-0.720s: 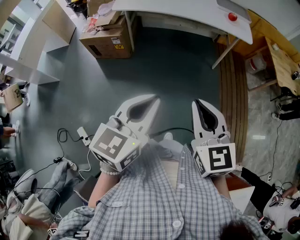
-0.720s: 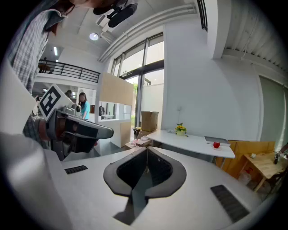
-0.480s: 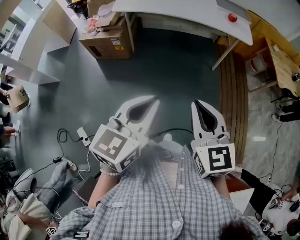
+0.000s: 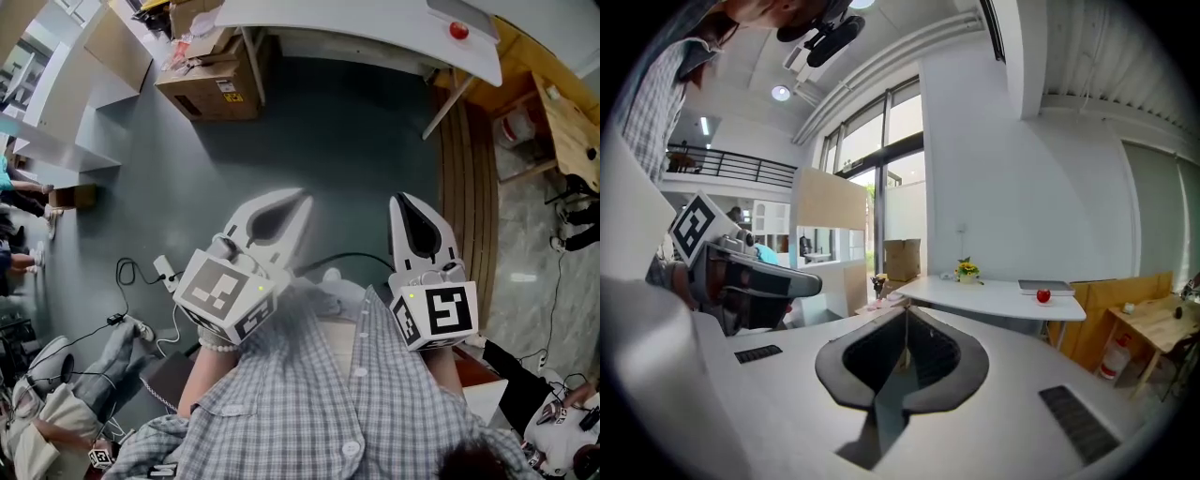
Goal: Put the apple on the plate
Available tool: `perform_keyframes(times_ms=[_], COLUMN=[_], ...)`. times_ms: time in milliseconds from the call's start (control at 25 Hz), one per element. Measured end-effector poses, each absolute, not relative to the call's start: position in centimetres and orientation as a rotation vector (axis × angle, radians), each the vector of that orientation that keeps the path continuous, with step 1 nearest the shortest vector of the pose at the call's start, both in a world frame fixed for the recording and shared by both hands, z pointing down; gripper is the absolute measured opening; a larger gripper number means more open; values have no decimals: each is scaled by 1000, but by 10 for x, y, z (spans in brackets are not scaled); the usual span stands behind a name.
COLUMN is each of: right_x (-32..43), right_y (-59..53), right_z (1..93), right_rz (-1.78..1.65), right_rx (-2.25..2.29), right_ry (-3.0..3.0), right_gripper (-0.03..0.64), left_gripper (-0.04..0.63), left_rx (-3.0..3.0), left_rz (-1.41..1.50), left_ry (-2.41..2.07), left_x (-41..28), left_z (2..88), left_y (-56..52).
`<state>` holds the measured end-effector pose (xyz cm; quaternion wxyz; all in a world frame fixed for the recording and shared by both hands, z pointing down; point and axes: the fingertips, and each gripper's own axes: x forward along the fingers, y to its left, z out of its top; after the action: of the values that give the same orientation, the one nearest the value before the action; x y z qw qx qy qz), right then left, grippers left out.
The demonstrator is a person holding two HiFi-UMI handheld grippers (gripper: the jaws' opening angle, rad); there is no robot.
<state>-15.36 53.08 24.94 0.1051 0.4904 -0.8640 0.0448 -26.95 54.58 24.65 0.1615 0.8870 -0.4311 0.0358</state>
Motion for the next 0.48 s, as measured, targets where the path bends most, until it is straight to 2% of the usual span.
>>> perform_keyframes(times_ms=[280,480], right_x=[-113,-81], right_y=[524,521], right_z=[252,256], right_rz=[125,302], right_rx=[1455,1528], right_ry=[-2545,-2594], right_gripper=[23,23], left_gripper=[9,9], left_rx=[2518,2500], left_rz=[94,76], left_ry=[-1262,-1252], left_x=[-240,-219], left_z=[248,251], left_y=[537,535])
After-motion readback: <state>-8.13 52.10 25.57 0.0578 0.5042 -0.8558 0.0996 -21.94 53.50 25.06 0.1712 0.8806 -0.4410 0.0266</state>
